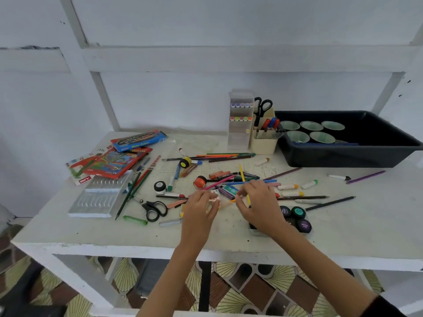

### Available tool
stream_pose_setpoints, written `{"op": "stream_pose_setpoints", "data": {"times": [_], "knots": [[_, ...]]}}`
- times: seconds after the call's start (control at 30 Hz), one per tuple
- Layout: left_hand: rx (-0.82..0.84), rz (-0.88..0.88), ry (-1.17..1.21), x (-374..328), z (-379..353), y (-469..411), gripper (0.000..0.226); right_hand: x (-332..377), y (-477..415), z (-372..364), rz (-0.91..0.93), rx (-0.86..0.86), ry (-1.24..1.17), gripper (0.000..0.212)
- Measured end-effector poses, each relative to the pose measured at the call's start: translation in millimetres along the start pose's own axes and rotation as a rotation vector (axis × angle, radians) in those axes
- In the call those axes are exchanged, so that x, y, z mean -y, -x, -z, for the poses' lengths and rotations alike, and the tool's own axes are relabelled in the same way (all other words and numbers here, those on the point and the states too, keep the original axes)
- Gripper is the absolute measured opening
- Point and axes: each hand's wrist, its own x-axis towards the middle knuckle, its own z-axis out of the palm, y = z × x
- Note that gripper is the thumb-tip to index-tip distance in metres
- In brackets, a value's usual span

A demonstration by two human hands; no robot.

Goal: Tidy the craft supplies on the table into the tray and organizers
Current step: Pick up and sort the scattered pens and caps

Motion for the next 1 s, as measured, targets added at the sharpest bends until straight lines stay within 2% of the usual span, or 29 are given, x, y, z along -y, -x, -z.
{"op": "stream_pose_setpoints", "data": {"times": [0.1,0.17,0.3,0.4,0.57,0.73,0.87,1.0], "knots": [[0.058,0.015,-0.059,18.0,17.4,-12.6,0.014,15.9,-37.2,-14.6,0.012,0.070,-0.078,0.015],[0.176,0.005,-0.100,30.8,29.8,-15.8,0.018,25.5,-58.9,-27.7,0.007,0.130,-0.119,0.019],[0.511,0.043,-0.130,46.1,56.6,-13.7,0.042,40.6,-95.2,-56.4,-0.008,0.269,-0.107,0.034],[0.597,0.045,-0.175,52.8,65.2,-10.7,0.047,43.4,-108.0,-72.7,-0.033,0.336,-0.054,0.040],[0.469,0.088,-0.209,64.3,69.7,-10.6,0.038,49.2,-114.7,-93.0,-0.036,0.364,-0.063,0.036],[0.401,0.173,-0.138,69.5,69.6,-14.8,0.039,53.1,-109.1,-95.5,-0.080,0.375,-0.265,0.038],[0.194,0.154,-0.016,62.6,66.8,-17.0,0.037,49.3,-104.4,-88.9,-0.083,0.307,-0.463,0.038],[0.104,0.178,0.148,48.8,57.5,-26.6,0.034,36.5,-101.3,-65.4,-0.095,0.255,-0.577,0.033]]}}
